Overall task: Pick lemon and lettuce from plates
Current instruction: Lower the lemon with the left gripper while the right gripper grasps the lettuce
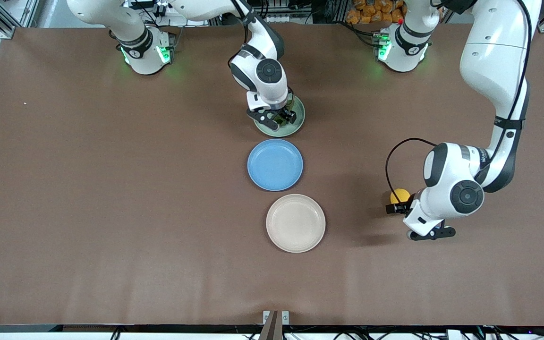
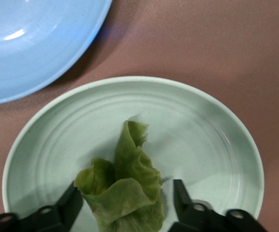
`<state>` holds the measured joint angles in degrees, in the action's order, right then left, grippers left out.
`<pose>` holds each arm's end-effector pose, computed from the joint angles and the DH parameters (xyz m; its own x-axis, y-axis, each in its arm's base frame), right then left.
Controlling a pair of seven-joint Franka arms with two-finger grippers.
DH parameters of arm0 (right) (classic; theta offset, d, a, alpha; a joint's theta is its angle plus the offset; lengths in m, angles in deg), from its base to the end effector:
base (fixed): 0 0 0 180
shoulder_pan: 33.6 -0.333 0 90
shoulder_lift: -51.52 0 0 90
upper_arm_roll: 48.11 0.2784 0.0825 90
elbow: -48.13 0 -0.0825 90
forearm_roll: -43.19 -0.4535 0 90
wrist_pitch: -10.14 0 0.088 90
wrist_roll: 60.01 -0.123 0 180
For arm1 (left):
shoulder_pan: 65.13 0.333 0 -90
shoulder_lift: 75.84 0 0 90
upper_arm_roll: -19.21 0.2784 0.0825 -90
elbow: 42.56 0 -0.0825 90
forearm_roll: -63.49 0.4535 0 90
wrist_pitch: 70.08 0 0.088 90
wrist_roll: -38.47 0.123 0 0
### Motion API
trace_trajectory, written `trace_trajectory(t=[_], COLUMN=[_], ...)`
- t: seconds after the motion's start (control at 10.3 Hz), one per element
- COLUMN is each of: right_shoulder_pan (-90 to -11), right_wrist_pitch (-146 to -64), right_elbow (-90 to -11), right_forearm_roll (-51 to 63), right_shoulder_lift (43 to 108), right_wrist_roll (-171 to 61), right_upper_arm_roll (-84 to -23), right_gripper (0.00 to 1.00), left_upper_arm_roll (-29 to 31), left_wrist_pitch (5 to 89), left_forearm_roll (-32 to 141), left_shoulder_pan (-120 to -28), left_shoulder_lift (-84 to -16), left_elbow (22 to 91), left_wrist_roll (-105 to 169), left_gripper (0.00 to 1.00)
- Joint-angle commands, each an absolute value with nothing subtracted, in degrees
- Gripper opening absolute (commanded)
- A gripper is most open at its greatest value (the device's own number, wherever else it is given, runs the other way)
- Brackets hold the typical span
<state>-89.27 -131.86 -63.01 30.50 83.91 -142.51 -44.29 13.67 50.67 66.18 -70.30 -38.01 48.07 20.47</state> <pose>0.3217 0.5531 0.0839 0.8188 -0.5484 -0.1697 -0.5533 -0.8327 0.0213 0.7023 -0.1261 0.1530 0.9844 0.1169 -0.1312 0.1153 -0.9931 -0.0191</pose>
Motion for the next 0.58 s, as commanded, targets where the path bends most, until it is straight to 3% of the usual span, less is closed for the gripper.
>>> trace_trajectory(t=[0.0, 0.1, 0.29, 0.48], right_shoulder_pan=[-89.3, -89.3, -89.1, -87.0], right_wrist_pitch=[-131.5, -131.4, -131.0, -120.7], right_elbow=[-62.3, -62.3, -61.7, -57.2], right_forearm_roll=[30.1, 30.1, 30.1, 30.1], right_shoulder_lift=[84.1, 84.1, 83.9, 83.6], right_wrist_roll=[-141.9, -142.1, -142.0, -141.8], right_upper_arm_roll=[-44.8, -44.8, -44.9, -44.9], right_gripper=[0.05, 0.00, 0.00, 0.00], left_upper_arm_roll=[13.2, 13.2, 13.2, 13.0], left_wrist_pitch=[50.5, 50.9, 52.3, 59.4], left_forearm_roll=[65.1, 65.2, 65.0, 64.6], left_shoulder_pan=[-69.5, -68.8, -68.2, -66.6], left_shoulder_lift=[-40.1, -40.8, -44.0, -48.4], left_elbow=[50.8, 51.7, 56.0, 64.4], left_wrist_roll=[20.2, 20.2, 20.1, 20.0], left_gripper=[1.00, 1.00, 1.00, 1.00])
